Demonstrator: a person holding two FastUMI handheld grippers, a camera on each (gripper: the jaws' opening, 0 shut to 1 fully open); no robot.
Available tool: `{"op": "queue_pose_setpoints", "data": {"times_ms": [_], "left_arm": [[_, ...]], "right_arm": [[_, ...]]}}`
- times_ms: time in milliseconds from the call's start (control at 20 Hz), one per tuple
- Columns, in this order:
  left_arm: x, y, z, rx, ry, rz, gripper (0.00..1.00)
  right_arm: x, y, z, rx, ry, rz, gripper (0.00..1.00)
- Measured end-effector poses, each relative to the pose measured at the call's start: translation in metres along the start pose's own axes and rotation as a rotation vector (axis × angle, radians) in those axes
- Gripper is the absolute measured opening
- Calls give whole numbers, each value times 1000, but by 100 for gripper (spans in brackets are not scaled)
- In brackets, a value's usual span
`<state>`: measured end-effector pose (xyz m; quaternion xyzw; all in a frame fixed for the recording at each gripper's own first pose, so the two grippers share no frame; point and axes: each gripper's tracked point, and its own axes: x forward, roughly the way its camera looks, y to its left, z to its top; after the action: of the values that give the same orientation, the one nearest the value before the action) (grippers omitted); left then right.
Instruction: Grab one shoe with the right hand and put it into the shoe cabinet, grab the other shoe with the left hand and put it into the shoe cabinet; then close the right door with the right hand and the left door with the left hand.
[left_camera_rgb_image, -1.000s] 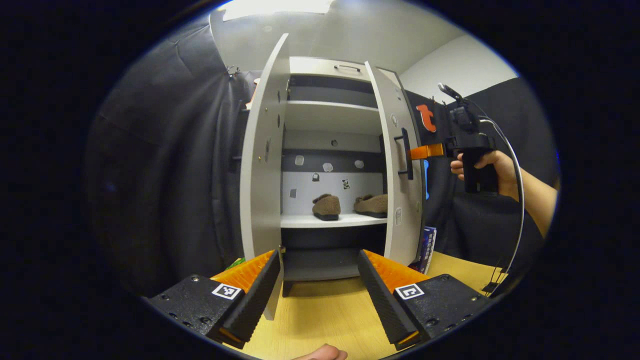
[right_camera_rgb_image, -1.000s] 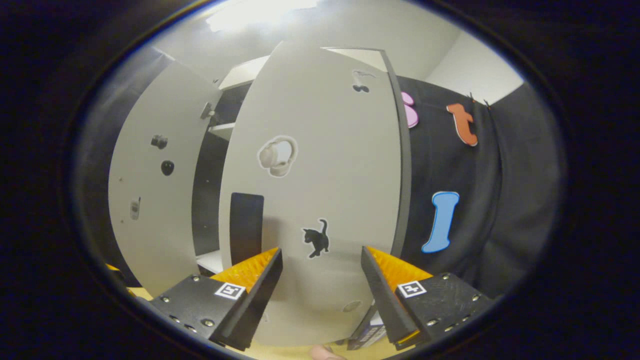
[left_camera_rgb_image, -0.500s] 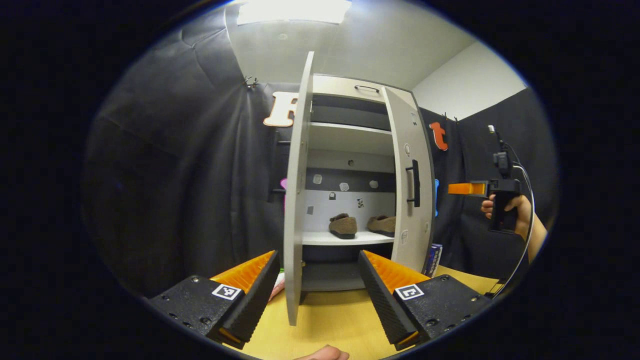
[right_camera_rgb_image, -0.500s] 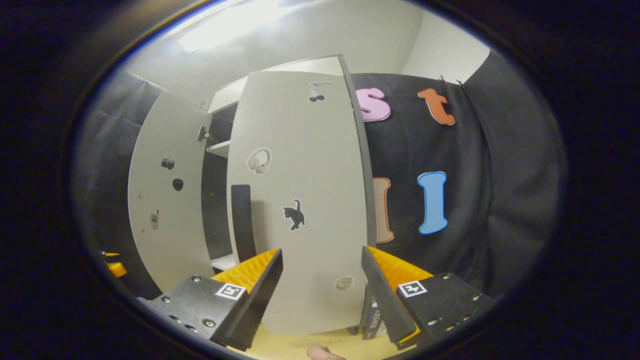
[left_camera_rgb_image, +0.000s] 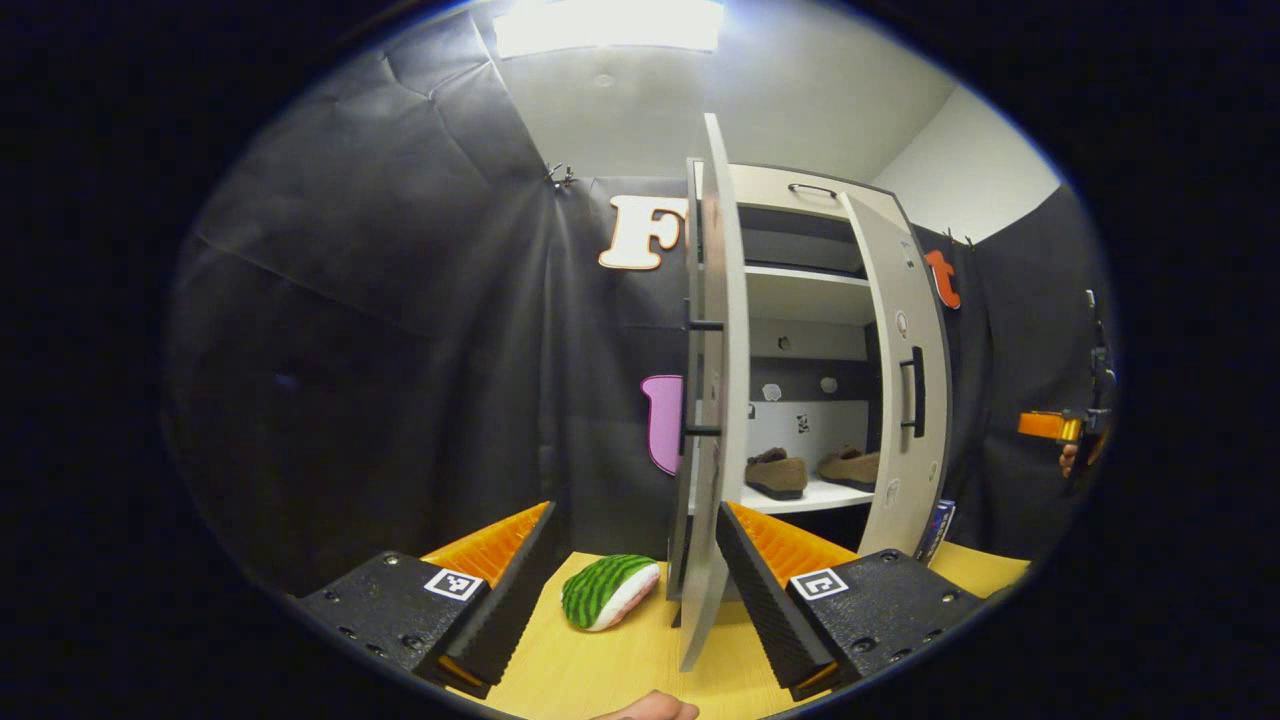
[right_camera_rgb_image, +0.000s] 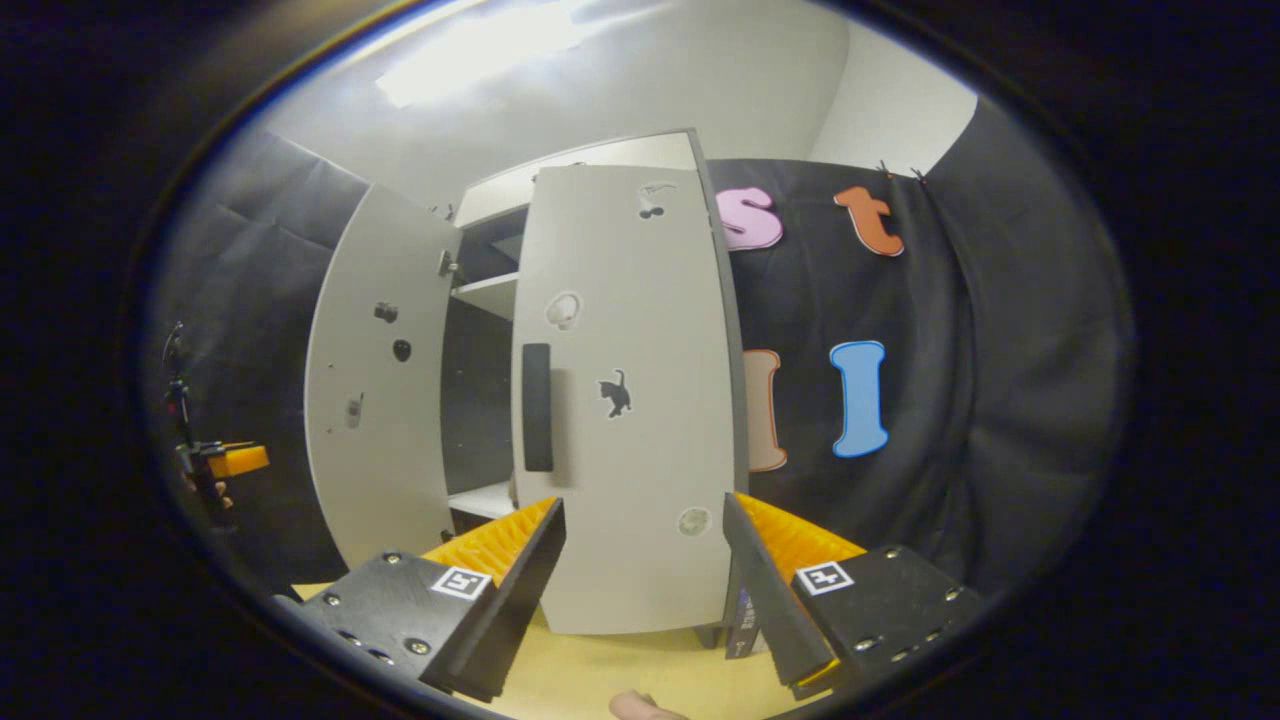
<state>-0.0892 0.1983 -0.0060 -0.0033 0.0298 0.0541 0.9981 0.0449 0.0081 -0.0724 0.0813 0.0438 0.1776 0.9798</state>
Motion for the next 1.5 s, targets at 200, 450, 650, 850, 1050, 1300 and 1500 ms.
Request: {"op": "queue_pose_setpoints", "data": {"times_ms": [200,450,650,850,1050,1300,1500], "left_arm": [[31,18,14,-24,-3,-27,93],[84,23,17,-34,52,-73,93],[116,26,31,-33,22,-78,96],[126,22,40,25,9,-42,96],[125,17,48,55,38,8,89],[122,-9,48,16,66,0,88],[120,-36,42,-18,116,-37,90]], "right_arm": [[-32,27,-2,-64,-32,-1,93],[-68,60,-22,-108,-30,-16,95],[-92,66,-40,-84,-32,-52,95],[-112,67,-60,-50,-1,-65,95],[-123,66,-65,-52,-1,-80,95],[-126,70,-69,-36,1,-58,95],[-126,67,-73,-45,5,-73,95]]}}
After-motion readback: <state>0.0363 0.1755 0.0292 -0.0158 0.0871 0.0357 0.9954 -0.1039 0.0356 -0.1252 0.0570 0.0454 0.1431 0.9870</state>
